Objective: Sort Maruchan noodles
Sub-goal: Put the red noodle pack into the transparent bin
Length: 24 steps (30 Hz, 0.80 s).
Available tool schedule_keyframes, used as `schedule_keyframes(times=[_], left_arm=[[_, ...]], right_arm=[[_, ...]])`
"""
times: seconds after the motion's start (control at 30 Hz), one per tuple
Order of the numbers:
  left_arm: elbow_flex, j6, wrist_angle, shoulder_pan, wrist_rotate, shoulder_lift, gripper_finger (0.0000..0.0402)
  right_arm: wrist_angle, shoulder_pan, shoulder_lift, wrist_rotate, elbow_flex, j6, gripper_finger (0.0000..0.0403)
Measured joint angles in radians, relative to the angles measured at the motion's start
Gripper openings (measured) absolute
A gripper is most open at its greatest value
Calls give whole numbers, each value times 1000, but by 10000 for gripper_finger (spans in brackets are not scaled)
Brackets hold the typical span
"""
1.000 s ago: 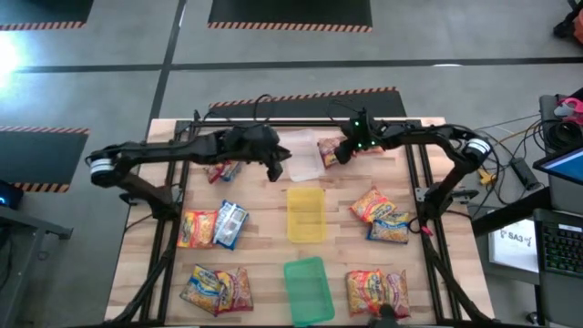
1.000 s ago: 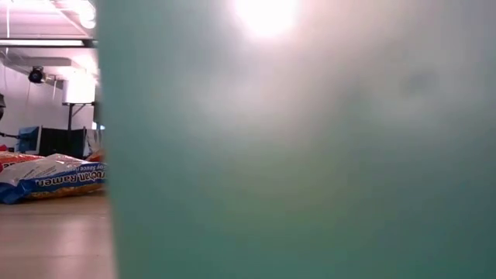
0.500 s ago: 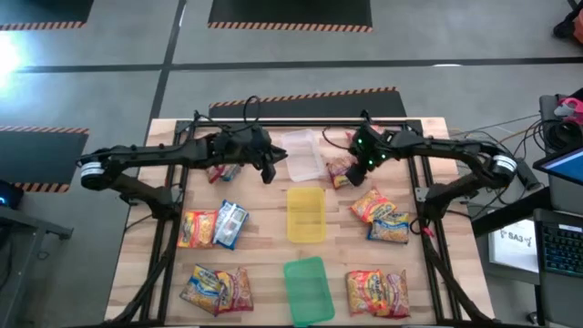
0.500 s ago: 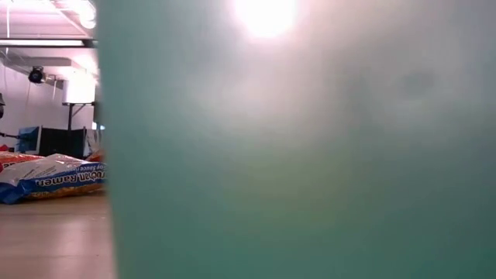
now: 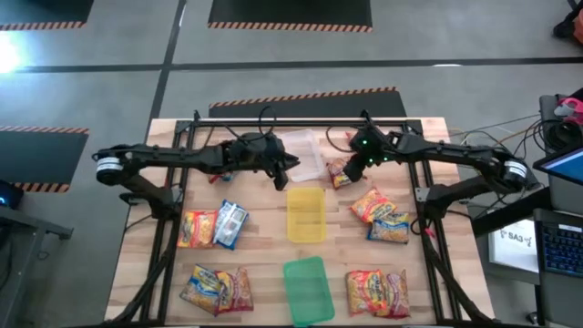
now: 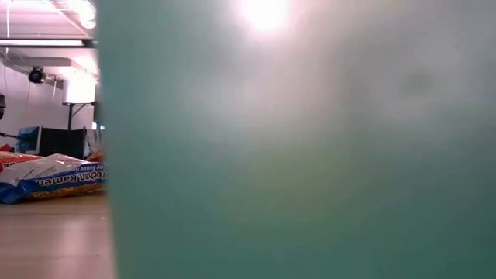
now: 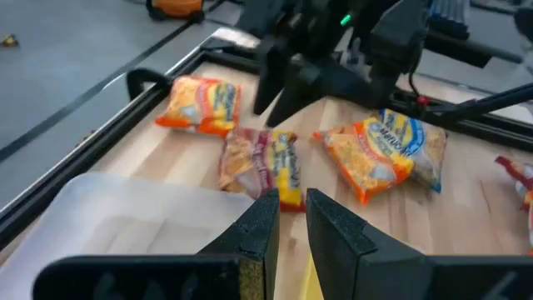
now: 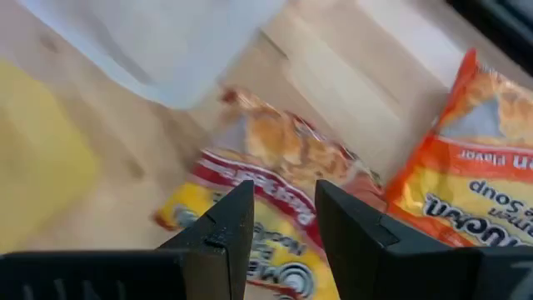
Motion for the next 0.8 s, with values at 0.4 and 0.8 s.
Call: schedule_keyframes(times=[0.4, 0.8], left_arm=[[0, 0, 36, -66, 2, 32, 45], [0, 12, 36, -73, 1, 32, 45]], right_arm=[[0, -20, 181, 64, 0, -202, 105], [-241, -11, 150, -125, 0, 95, 88]])
